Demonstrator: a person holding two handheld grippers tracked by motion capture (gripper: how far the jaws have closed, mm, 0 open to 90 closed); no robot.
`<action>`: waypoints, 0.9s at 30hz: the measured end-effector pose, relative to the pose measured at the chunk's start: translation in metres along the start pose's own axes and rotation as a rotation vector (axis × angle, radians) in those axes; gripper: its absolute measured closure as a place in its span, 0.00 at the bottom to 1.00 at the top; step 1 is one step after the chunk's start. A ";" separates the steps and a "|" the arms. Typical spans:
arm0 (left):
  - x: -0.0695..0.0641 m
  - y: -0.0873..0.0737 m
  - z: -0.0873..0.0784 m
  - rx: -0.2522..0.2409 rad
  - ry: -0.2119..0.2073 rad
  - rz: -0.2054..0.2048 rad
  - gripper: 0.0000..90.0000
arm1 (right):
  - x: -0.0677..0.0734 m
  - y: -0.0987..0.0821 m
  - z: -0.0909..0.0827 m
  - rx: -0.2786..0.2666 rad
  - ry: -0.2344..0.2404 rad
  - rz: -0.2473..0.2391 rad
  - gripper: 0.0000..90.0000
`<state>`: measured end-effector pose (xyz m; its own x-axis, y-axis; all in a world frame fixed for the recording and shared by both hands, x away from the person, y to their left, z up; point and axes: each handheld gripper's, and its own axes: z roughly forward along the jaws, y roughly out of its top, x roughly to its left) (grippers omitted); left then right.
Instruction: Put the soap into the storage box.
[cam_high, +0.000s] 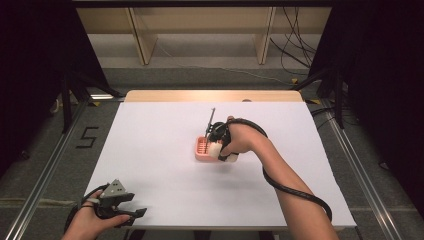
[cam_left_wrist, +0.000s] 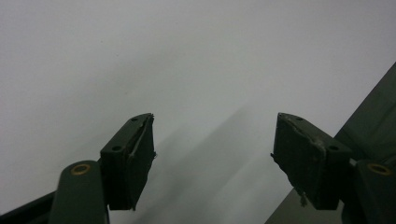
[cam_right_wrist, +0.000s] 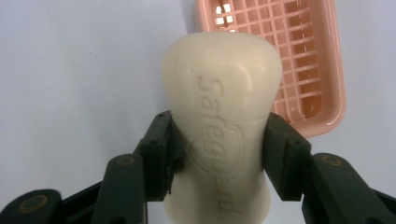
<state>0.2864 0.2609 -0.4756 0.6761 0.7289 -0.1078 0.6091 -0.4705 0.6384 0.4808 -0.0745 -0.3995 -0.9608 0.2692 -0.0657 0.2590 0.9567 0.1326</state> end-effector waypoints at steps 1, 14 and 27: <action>0.000 -0.001 0.000 -0.008 0.004 -0.002 0.32 | -0.001 0.000 0.000 0.003 0.001 -0.004 0.56; 0.001 -0.004 -0.004 -0.012 0.015 -0.001 0.32 | -0.006 0.007 0.002 0.002 0.003 0.007 0.56; 0.000 -0.004 -0.004 -0.009 0.004 -0.020 0.32 | -0.011 0.013 0.002 -0.001 -0.011 -0.009 0.56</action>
<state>0.2824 0.2653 -0.4752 0.6625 0.7398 -0.1176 0.6184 -0.4515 0.6433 0.4951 -0.0652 -0.3987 -0.9620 0.2619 -0.0778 0.2503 0.9590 0.1332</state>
